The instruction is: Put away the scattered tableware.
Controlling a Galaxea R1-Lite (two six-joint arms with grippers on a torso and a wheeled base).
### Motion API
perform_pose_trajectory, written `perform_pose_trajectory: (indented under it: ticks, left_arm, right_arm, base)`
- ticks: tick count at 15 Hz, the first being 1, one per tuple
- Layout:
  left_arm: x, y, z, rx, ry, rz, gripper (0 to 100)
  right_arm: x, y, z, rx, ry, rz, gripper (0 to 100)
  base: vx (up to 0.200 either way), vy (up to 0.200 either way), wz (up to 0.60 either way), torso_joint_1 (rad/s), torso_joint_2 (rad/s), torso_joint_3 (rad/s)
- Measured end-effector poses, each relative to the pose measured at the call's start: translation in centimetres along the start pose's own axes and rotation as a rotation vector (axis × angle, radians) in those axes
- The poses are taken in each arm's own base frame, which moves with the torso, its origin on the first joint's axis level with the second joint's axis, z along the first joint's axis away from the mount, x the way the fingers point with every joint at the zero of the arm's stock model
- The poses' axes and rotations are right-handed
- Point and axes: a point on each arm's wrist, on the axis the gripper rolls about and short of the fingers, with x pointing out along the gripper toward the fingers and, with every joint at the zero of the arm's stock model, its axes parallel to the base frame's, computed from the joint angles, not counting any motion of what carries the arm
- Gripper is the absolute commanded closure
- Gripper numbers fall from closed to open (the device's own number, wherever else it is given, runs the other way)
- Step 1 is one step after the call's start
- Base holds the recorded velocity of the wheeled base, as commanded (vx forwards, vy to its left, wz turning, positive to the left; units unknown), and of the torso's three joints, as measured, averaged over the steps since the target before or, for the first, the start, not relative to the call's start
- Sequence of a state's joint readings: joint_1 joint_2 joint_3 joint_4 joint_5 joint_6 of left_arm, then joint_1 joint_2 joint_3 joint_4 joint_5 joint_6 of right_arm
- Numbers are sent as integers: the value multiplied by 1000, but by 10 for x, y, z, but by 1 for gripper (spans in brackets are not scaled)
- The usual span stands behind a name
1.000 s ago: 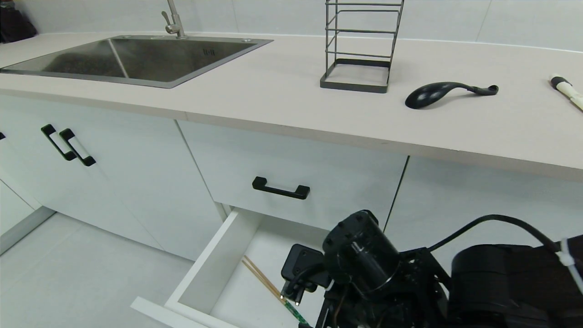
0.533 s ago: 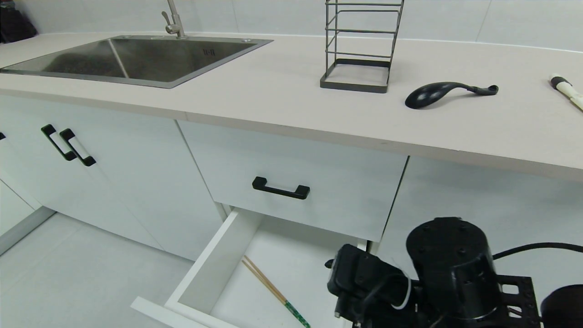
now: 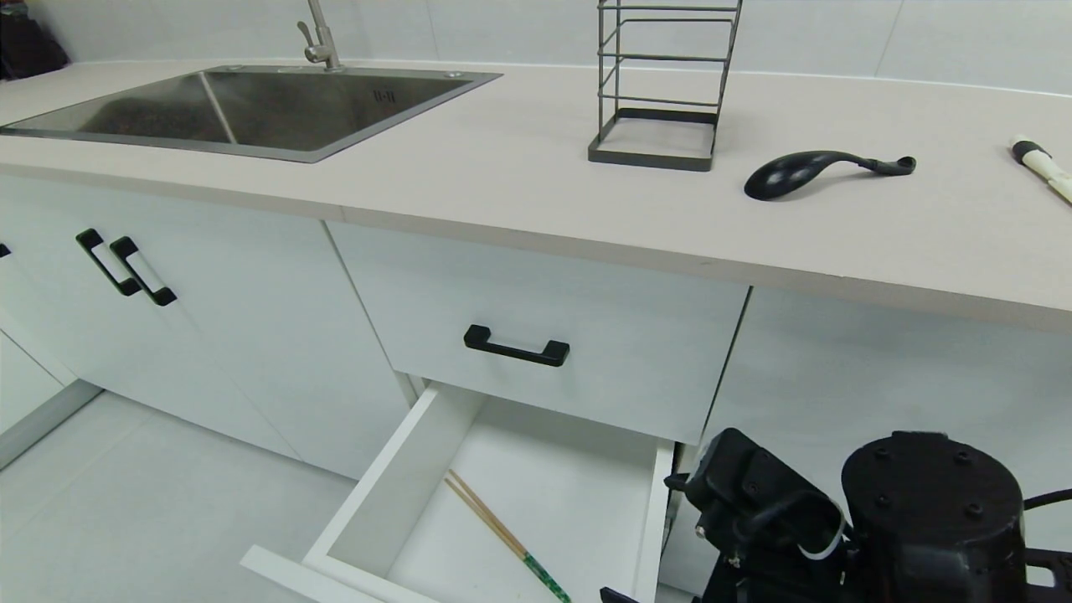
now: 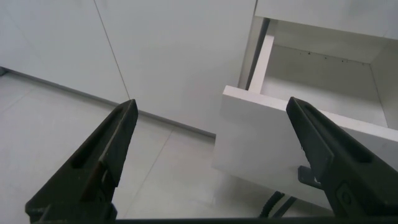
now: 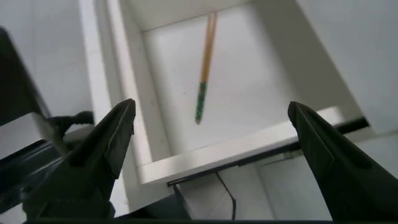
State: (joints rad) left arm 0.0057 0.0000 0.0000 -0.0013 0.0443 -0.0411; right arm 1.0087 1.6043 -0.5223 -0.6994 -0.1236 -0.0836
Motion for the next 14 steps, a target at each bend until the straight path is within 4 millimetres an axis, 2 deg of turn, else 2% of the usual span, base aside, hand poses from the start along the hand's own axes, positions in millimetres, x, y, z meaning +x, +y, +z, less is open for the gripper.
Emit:
perform_pose_trajectory:
  ticks: [3, 8, 14]
  left_arm:
    - [0, 0, 0, 0, 0, 0, 0]
    - [0, 0, 0, 0, 0, 0, 0]
    - [0, 0, 0, 0, 0, 0, 0]
  right_arm:
    - [4, 2, 5, 2, -73, 0, 0]
    - [10, 11, 1, -63, -62, 47, 0]
    - [9, 25, 5, -87, -78, 102, 0]
  base:
    - [0, 0, 0, 0, 0, 0]
    - [0, 0, 0, 0, 0, 0]
    - [0, 0, 0, 5, -8, -4]
